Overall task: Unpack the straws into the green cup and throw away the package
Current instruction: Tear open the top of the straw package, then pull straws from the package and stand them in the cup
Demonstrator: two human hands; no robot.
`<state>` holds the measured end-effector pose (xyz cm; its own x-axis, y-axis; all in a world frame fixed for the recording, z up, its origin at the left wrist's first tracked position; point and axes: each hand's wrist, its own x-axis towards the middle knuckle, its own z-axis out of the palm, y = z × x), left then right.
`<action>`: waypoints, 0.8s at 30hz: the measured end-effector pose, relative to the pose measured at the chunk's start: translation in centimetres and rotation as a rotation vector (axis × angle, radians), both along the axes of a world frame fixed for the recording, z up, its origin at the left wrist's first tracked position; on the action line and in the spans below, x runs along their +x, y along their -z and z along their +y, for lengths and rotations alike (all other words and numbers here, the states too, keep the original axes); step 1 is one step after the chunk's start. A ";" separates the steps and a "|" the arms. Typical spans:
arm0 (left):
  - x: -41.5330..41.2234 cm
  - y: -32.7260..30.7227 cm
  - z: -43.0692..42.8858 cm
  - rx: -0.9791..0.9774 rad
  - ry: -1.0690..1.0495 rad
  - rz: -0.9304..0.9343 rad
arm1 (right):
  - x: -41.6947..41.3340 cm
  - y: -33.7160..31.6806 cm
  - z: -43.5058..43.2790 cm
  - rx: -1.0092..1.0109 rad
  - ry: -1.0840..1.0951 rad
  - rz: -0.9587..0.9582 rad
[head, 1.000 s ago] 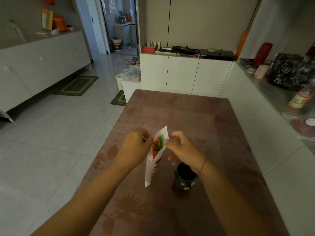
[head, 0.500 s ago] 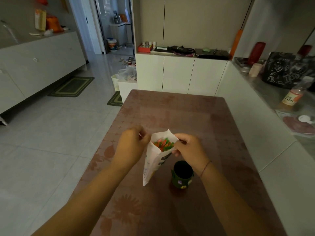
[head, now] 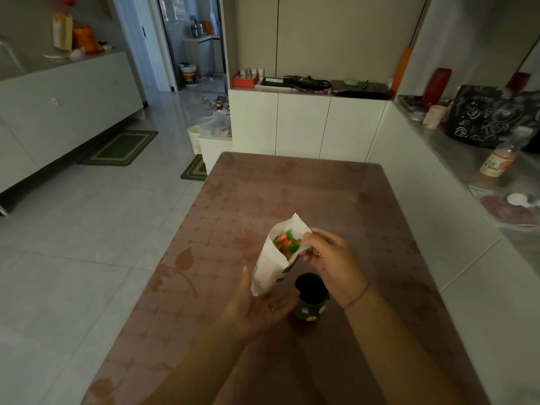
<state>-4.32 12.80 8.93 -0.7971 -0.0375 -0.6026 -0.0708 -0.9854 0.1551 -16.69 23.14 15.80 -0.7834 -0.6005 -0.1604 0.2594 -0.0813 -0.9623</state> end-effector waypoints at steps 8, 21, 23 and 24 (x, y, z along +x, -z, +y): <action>-1.7 -1.5 -1.9 -0.193 -0.359 0.039 | -0.9 0.6 2.0 -0.105 -0.085 -0.168; -2.4 -4.6 -1.8 -0.958 -0.361 0.197 | -0.9 4.7 0.2 -0.401 -0.004 -0.784; -2.5 -4.5 -1.8 -0.933 -0.357 0.177 | -1.0 5.0 -0.1 -0.384 0.013 -0.786; -2.5 -4.3 -1.8 -0.921 -0.351 0.168 | -1.1 5.1 -0.2 -0.373 0.027 -0.784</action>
